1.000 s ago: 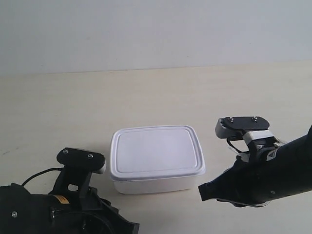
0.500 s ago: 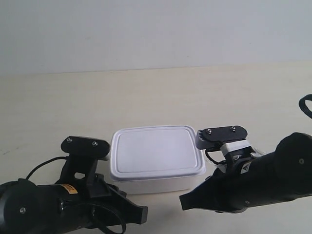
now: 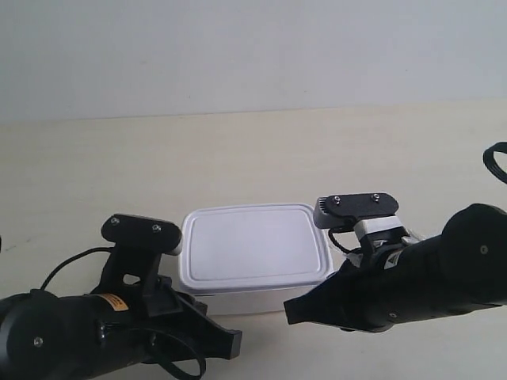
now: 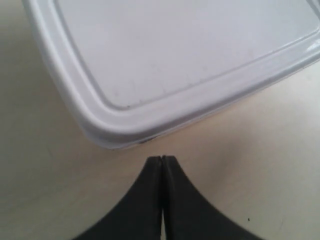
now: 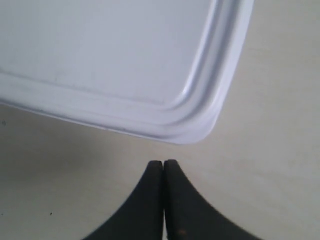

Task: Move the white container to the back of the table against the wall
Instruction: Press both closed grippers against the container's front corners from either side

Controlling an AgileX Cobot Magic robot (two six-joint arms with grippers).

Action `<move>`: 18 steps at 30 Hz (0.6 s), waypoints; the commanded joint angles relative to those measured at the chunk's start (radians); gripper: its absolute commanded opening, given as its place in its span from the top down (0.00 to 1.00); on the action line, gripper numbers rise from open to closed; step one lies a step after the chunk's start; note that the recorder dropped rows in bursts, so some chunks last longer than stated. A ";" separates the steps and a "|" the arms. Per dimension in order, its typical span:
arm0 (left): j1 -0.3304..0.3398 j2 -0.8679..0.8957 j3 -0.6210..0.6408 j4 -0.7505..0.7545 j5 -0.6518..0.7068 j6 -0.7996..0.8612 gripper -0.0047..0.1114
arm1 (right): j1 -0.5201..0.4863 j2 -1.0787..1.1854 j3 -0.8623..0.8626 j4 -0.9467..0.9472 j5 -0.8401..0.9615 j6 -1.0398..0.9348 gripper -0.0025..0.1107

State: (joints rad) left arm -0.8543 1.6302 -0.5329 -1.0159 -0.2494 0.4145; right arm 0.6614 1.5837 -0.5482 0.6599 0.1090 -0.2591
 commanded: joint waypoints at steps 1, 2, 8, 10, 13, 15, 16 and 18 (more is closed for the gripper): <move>-0.004 0.005 -0.005 0.019 -0.018 0.001 0.96 | 0.002 0.001 -0.008 -0.001 0.001 -0.003 0.98; -0.004 0.007 -0.005 0.019 -0.018 0.001 0.96 | 0.002 0.001 -0.008 0.007 0.003 -0.003 0.98; -0.004 0.076 -0.015 0.036 -0.045 -0.003 0.96 | 0.002 0.001 -0.009 0.008 -0.006 -0.003 0.98; -0.004 0.099 -0.038 0.038 -0.045 -0.003 0.96 | 0.002 0.001 -0.013 0.008 -0.008 -0.003 0.98; -0.004 0.123 -0.071 0.040 -0.049 -0.003 0.96 | 0.002 0.003 -0.020 0.008 0.000 -0.006 0.98; -0.004 0.142 -0.075 0.040 -0.068 -0.003 0.96 | 0.002 0.012 -0.030 0.008 -0.001 -0.009 0.98; -0.004 0.153 -0.075 0.040 -0.087 -0.003 0.96 | 0.002 0.025 -0.037 0.008 -0.006 -0.009 0.98; -0.004 0.165 -0.075 0.040 -0.105 -0.003 0.96 | 0.002 0.045 -0.043 0.008 -0.007 -0.009 0.98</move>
State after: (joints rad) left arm -0.8543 1.7814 -0.6034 -0.9770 -0.3166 0.4145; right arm 0.6614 1.6057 -0.5776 0.6669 0.1087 -0.2591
